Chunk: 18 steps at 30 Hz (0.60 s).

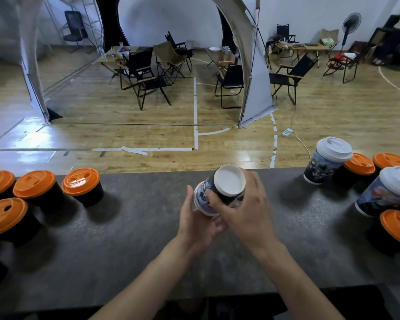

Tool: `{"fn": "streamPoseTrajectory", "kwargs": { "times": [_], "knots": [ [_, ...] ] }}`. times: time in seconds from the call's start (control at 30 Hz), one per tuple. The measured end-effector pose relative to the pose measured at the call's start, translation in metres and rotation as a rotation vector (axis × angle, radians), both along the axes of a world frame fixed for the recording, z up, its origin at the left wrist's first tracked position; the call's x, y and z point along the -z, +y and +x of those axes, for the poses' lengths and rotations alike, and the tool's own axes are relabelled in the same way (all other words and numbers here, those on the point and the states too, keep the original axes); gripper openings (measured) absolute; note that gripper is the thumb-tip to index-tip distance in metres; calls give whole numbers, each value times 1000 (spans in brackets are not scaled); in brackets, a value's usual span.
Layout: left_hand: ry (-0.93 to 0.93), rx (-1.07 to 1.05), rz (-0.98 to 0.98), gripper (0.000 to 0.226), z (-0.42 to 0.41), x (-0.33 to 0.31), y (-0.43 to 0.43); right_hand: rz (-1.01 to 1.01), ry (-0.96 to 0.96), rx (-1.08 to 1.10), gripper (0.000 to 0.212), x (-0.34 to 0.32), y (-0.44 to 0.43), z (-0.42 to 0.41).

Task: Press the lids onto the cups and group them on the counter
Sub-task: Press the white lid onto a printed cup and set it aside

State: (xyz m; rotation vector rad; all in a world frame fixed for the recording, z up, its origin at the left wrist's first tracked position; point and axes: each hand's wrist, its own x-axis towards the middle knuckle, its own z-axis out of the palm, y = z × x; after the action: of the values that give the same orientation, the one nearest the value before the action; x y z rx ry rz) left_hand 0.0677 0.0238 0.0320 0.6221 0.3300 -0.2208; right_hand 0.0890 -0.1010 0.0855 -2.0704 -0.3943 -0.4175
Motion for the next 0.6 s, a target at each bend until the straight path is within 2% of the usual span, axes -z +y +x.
{"fn": "streamPoseTrajectory", "kwargs": {
  "times": [0.2,0.33,0.43,0.53,0.6],
  "knots": [
    [23,-58,-44,81,0,2,2,-36,0,17,74,-6,4,1],
    [60,-72,-21,83,5,-2,8,36,-84,38,68,-9,3,-3],
    [33,-95,-33,75,8,-13,14,36,-94,-44,63,-4,0,-5],
    [-64,-200,114,65,16,-25,27,118,-48,-99,65,11,-5,-6],
    [-146,-203,272,75,18,-30,32,144,42,-125,71,26,-8,-7]
  ]
}}
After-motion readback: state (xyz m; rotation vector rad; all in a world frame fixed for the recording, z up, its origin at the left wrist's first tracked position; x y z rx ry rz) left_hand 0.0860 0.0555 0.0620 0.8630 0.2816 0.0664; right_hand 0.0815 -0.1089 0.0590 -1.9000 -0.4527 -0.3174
